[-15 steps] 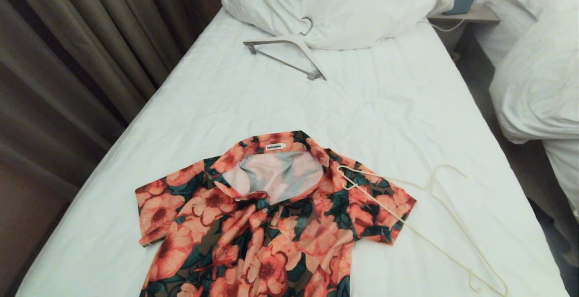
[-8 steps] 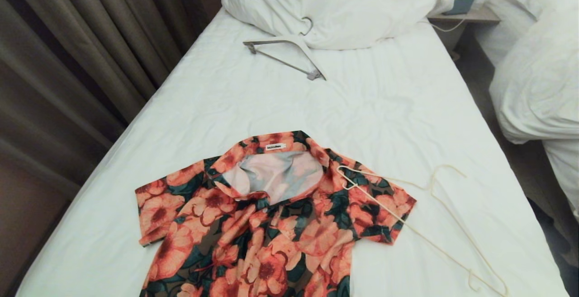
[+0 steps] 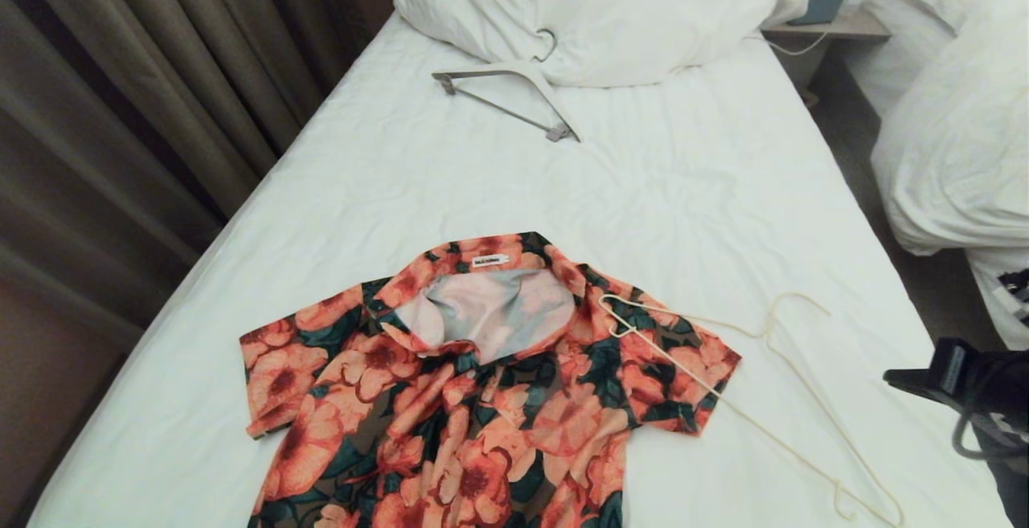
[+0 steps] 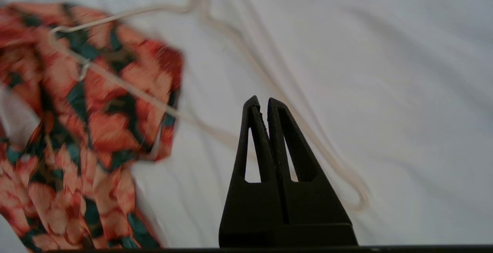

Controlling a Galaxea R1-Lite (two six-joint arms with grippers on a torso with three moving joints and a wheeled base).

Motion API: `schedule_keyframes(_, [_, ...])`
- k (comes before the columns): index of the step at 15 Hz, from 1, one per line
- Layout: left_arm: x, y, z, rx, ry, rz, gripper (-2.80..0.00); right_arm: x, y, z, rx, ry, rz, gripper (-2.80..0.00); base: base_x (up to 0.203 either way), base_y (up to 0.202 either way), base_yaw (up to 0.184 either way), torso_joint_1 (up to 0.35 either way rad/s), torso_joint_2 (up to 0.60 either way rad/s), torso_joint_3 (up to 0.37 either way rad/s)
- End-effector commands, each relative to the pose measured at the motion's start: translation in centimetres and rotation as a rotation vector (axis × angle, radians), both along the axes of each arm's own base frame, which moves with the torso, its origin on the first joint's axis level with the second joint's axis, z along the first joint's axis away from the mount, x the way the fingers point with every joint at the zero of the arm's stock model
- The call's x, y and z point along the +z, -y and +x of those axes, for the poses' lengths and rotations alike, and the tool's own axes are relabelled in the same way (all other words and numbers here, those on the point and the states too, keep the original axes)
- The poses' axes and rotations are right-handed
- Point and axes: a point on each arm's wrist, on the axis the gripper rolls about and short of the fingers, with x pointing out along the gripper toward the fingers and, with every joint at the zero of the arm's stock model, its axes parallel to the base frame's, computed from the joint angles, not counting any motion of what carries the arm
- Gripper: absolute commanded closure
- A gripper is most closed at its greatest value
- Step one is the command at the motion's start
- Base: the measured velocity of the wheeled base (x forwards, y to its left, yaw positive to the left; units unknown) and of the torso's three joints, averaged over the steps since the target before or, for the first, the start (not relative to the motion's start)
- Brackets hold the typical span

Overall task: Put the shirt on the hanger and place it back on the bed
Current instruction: Lift the shirt and hanger

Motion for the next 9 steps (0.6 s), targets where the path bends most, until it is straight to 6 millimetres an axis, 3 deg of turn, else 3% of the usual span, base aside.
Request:
schedule_keyframes(1, [0.0,0.0,0.0,-0.001,-0.003,0.000,0.00,-5.0,1.2,4.4,0.001,-0.195,0.071,0.00,0.000,0.000,0.000,0.000,0.00,0.000])
schedule_keyframes(3, [0.0,0.0,0.0,0.000,-0.003,0.000,0.00,-6.3,2.3,6.5,0.040,-0.230,0.147,0.00,0.000,0.000,0.000,0.000,0.00,0.000])
schedule_keyframes(5, [0.0,0.0,0.0,-0.001,-0.003,0.000,0.00,-6.2,4.1,7.1,0.088,-0.202,0.253,0.00,0.000,0.000,0.000,0.000,0.00,0.000])
schedule_keyframes(6, [0.0,0.0,0.0,-0.001,-0.003,0.000,0.00,-6.0,4.9,6.9,0.128,-0.174,0.290,-2.80,0.000,0.000,0.000,0.000,0.00,0.000])
schedule_keyframes(9, [0.0,0.0,0.0,-0.001,-0.003,0.000,0.00,-5.1,6.1,6.2,0.212,-0.092,0.340,-2.80,0.000,0.000,0.000,0.000,0.00,0.000])
